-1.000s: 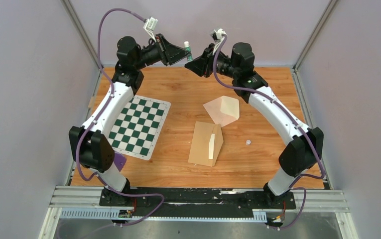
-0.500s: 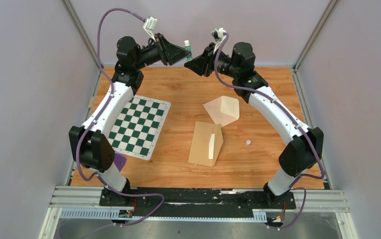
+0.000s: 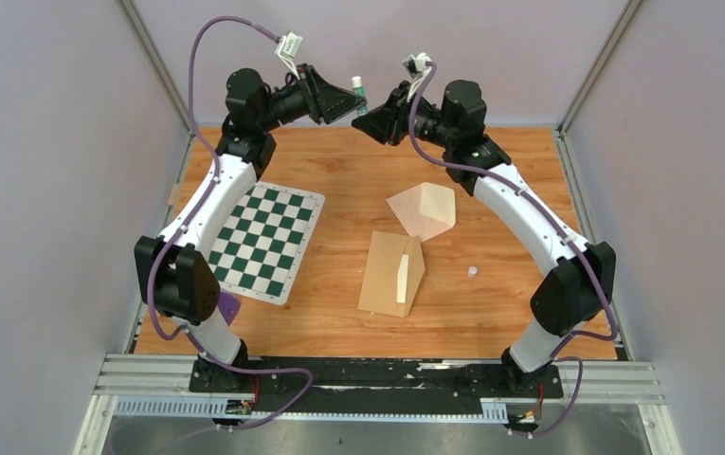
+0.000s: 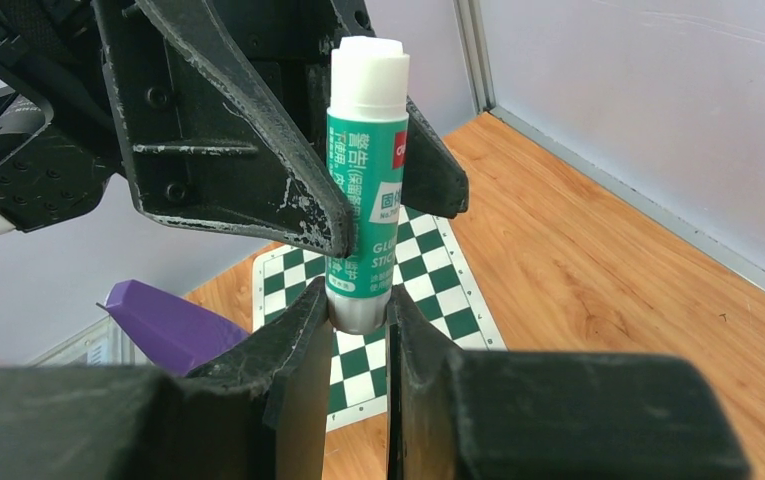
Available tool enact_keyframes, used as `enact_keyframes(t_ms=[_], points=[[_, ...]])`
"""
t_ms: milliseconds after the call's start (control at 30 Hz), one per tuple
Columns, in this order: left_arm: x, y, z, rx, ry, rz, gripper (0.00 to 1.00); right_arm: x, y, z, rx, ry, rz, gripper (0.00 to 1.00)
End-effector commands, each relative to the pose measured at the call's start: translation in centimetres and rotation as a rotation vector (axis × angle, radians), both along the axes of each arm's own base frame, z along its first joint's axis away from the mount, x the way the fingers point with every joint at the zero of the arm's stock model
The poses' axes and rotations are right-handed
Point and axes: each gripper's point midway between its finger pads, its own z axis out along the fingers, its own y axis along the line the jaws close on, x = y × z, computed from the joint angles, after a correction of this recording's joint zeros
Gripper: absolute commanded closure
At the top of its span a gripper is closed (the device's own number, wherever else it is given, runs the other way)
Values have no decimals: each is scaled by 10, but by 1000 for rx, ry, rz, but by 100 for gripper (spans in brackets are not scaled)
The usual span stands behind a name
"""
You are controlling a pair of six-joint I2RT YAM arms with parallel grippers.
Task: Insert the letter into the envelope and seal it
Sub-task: Unscrew the solid glue.
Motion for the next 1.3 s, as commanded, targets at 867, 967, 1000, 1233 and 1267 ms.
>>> enact_keyframes(t_ms=[867, 967, 1000, 1233, 1267], points=[[-43, -12, 37, -19, -240, -268, 100, -72, -40, 17, 5, -33, 714, 100], [-44, -12, 35, -15, -234, -271, 100, -78, -42, 15, -9, -24, 743, 100], [-45, -12, 35, -13, -238, -272, 100, -79, -42, 13, -12, -24, 748, 100], [-37, -10, 36, -11, -219, -218, 100, -59, -48, 13, 26, -4, 618, 39], [-30, -9, 36, -13, -196, -170, 100, -53, -52, 15, 28, -22, 571, 37]])
